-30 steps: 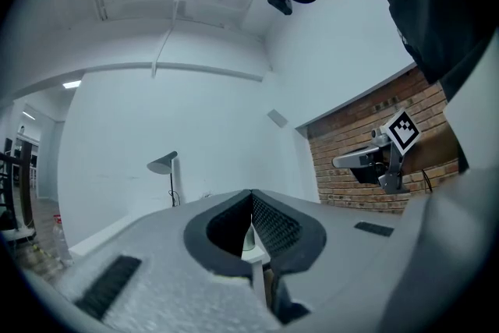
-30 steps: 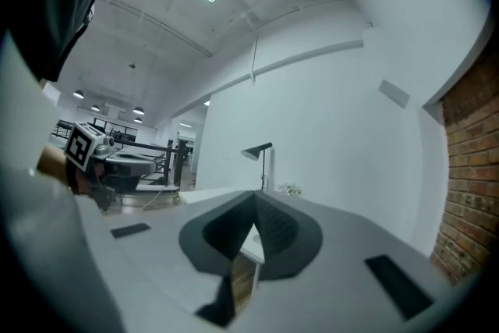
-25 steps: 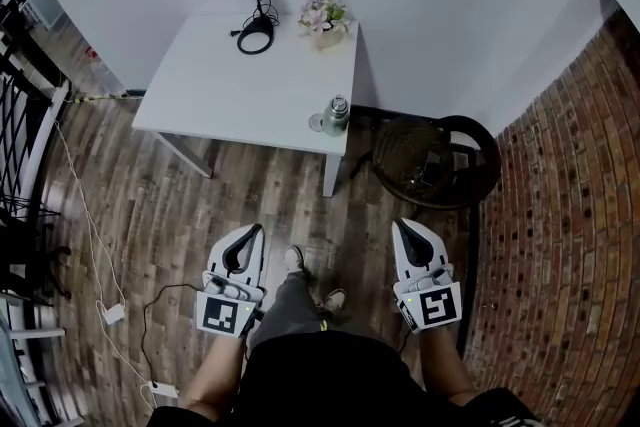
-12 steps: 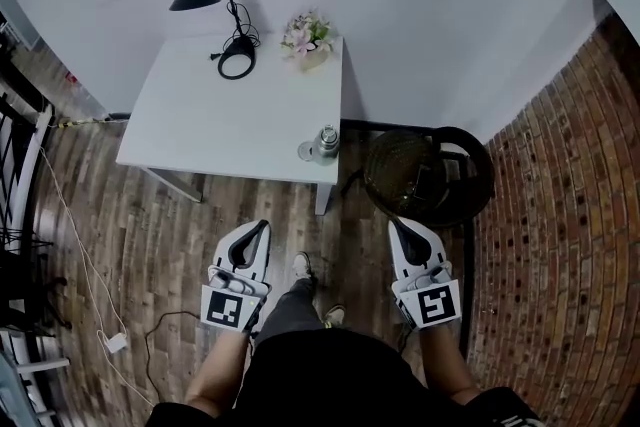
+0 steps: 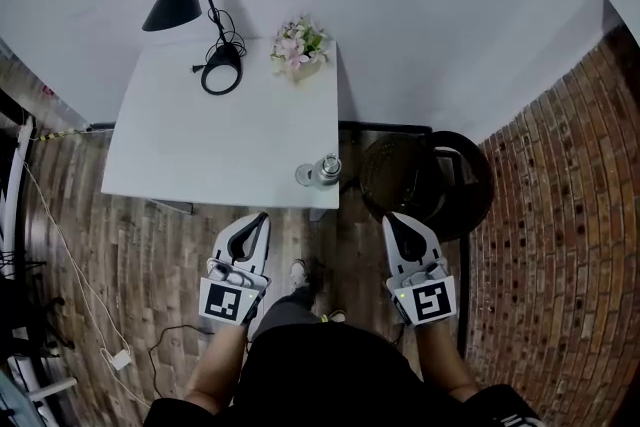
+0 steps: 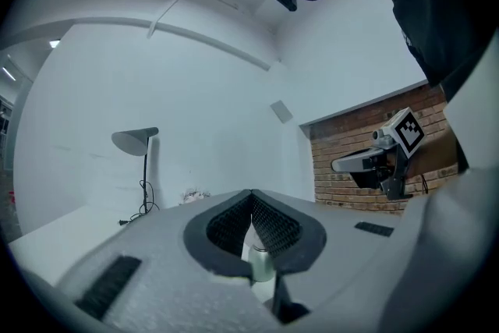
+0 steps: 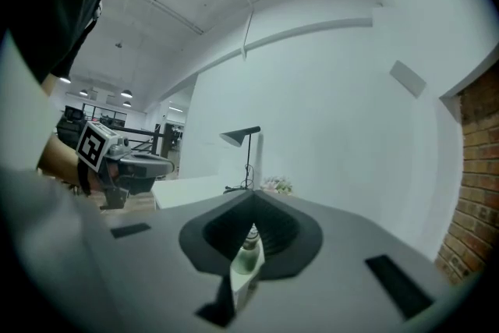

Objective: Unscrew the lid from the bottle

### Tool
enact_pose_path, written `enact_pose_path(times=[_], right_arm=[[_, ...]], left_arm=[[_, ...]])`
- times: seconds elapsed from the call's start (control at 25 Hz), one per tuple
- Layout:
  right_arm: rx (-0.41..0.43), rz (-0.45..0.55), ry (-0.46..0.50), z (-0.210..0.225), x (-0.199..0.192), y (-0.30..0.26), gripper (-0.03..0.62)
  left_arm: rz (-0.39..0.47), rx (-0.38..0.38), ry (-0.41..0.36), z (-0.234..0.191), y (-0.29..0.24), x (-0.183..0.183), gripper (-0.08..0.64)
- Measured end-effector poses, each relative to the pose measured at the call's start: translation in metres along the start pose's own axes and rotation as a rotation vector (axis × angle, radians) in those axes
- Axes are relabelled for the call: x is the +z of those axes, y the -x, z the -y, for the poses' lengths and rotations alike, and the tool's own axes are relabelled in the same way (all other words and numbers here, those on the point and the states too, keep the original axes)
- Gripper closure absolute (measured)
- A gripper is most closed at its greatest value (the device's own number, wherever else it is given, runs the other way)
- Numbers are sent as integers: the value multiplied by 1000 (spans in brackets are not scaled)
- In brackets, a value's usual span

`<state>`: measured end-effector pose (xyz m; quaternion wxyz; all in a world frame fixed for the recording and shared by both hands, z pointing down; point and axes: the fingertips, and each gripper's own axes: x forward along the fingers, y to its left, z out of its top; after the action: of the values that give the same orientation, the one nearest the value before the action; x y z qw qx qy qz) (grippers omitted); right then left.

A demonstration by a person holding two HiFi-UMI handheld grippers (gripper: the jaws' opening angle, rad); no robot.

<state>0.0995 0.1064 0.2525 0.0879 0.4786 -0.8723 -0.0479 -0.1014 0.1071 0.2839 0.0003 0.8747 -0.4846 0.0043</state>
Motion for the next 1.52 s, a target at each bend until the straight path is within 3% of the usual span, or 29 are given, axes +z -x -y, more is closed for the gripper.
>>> enact_pose_path(times=[0.2,0.56,0.96,1.24,1.52], right_arm=[[-34,-68,-21,0,-3,-26,579],[-55,-73,-11,11,-7,-47,579],[68,-109,-11,28,-31,-83,578],[170,-150,-16,23,-62,-112,579],[204,-197,-12,17,-93,-127,578]], left_arm=[[-8,-54,7,-21,-25,-9,538],[-33,-85,29,-32,-52,-25,538],[-79,-24,15,-29,-82,-37,538],[-159,1,40,-28,-105,-68,538],[-233,-77,118,-13,-125,-130,534]])
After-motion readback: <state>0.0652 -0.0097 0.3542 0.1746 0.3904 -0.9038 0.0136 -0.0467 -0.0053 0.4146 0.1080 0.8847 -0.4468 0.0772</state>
